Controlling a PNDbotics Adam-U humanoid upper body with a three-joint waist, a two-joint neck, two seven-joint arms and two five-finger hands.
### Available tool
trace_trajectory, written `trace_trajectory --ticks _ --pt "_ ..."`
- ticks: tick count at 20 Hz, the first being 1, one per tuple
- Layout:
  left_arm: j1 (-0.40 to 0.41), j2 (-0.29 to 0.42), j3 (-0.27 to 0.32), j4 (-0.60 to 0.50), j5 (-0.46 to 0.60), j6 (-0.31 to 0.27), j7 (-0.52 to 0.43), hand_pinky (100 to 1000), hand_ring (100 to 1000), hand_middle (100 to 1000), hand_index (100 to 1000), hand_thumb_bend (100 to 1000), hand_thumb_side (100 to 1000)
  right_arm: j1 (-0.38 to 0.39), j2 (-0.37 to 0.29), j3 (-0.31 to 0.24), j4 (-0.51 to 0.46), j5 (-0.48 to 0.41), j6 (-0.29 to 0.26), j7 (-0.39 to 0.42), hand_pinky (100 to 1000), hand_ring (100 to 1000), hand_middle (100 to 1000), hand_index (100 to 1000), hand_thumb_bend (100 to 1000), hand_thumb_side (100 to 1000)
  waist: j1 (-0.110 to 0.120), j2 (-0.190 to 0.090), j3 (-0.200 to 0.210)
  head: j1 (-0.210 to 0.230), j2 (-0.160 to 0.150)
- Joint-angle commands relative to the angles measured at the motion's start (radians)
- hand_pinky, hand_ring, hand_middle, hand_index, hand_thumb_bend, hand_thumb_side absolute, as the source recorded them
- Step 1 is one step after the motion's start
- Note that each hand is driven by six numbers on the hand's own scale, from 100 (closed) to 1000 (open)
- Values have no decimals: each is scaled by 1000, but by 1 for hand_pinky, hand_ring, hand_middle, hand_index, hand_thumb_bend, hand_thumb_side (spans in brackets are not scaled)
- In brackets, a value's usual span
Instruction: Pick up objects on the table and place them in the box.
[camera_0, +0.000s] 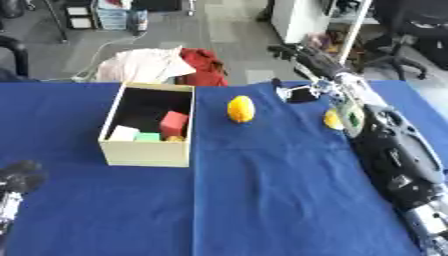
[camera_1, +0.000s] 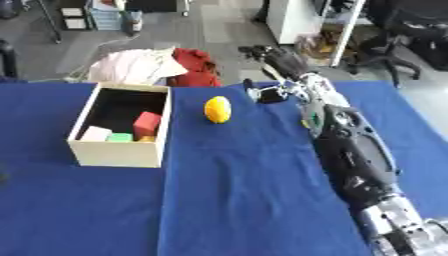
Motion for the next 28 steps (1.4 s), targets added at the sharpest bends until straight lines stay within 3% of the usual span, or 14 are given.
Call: trace_trajectory --ticks 1,5,10,16,22,25,28 --pt "-1 23 9 -14 -3 -1 5 887 774 749 826 126 639 -5 -65 -40 57 -53 53 2 846 786 788 973 100 198 15 -32 -3 1 0" --pt "1 24 10 -14 -3 -1 6 887 773 749 826 126 639 4 -80 -60 154 -76 119 -15 843 784 788 972 100 198 15 -33 -2 -1 0" --pt "1 24 9 -14 -3 -1 5 888 773 749 826 126 639 3 -77 -44 238 -73 210 -24 853 800 812 974 100 206 16 -33 1 -6 2" --pt "1 24 9 -15 -2 -1 5 887 772 749 826 127 639 4 -77 -27 288 -24 318 6 869 824 844 987 100 229 15 -33 6 -7 1" --pt "1 24 8 -15 -3 0 6 887 772 750 826 127 639 11 -90 -32 337 38 415 -61 871 828 853 988 100 239 14 -32 7 -8 -1" --pt "1 24 8 -15 -3 0 6 888 771 750 826 127 639 13 -87 -26 356 57 457 -80 861 811 828 956 100 241 16 -32 7 -8 -1" --pt "1 24 8 -16 -2 0 6 888 771 750 826 126 639 16 -86 -21 362 69 469 -104 838 769 766 856 100 235 17 -31 7 -10 -1"
